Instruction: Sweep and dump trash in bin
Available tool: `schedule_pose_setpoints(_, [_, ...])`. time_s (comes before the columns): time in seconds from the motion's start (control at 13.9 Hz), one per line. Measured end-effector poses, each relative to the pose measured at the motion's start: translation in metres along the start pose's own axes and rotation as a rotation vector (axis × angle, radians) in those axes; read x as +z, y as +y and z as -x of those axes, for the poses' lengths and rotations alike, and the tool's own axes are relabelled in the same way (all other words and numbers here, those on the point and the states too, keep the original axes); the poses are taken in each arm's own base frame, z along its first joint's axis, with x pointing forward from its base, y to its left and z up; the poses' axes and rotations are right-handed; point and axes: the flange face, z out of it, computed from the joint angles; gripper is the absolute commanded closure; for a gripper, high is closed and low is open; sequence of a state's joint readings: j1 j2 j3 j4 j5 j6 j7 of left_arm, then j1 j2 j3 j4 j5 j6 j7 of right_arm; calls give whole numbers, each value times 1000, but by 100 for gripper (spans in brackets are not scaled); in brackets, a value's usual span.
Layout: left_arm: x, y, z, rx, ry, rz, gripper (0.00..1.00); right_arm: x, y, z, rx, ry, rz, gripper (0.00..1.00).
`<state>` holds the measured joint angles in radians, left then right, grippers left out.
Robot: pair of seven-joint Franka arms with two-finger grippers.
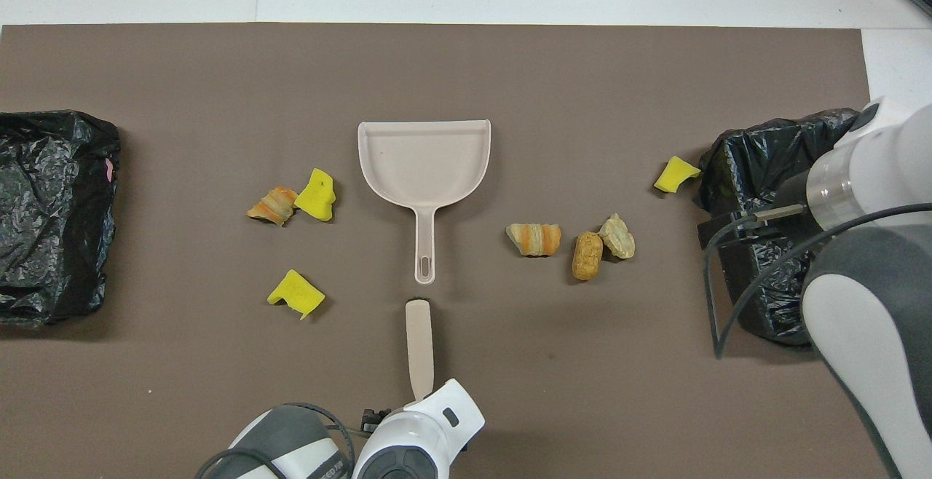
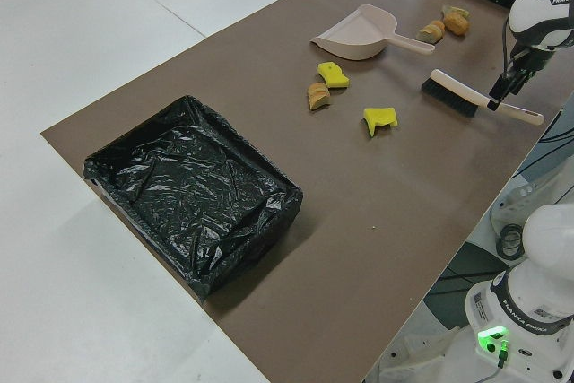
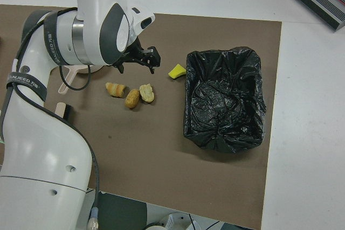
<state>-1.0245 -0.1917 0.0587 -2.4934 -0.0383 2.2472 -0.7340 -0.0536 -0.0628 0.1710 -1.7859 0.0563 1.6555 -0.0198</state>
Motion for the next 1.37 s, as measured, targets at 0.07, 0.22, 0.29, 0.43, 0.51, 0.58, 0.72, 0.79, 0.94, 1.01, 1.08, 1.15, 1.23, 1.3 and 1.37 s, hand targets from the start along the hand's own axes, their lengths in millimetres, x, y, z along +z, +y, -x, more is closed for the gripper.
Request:
schedule_pose_setpoints(0.07, [2,0,-1,-3,-3,-2,0,0,-3,0,-5,-1,1,0])
schedule_pose_setpoints(0.22, [3,1,0,-14,-13,7,0,0,-4,1,-8,-1,2,0])
schedule_pose_setpoints(0.29, [3,3,2,-17,-18,12,0,0,-5,2,-8,0,2,0])
schedule_pose_setpoints(0.43, [3,6,5,-11,-22,15,3,-1,-5,2,-9,1,3,0])
schedule_pose_setpoints(0.51, [3,7,7,-7,-22,14,10,-1,-5,2,-10,1,3,0])
schedule_pose_setpoints(0.58, [4,7,8,-5,-24,13,14,0,-5,2,-12,0,3,0])
schedule_pose_setpoints(0.72, [7,7,9,-7,-30,10,26,1,-5,3,-18,-3,3,0])
schedule_pose_setpoints(0.79, [8,6,10,-11,-37,12,33,2,-5,3,-19,-5,3,0])
schedule_pose_setpoints(0.94, [10,7,12,-26,-54,23,48,3,-5,4,-20,-7,4,0])
schedule_pose_setpoints(1.01, [10,7,13,-29,-59,25,74,3,-5,4,-24,-7,4,0])
schedule_pose_setpoints(1.08, [10,6,13,-30,-60,25,93,3,-5,4,-31,-7,4,0])
schedule_pose_setpoints(1.15, [10,6,12,-31,-60,26,100,3,-5,5,-34,-7,5,0])
schedule_pose_setpoints(1.23, [9,6,10,-35,-59,29,100,2,-5,5,-36,-6,5,0])
schedule_pose_setpoints(1.3, [7,6,8,-37,-59,31,100,3,-5,5,-37,-6,5,0])
schedule_pose_setpoints(1.37, [5,4,5,-43,-67,27,100,2,-5,5,-38,-6,5,0])
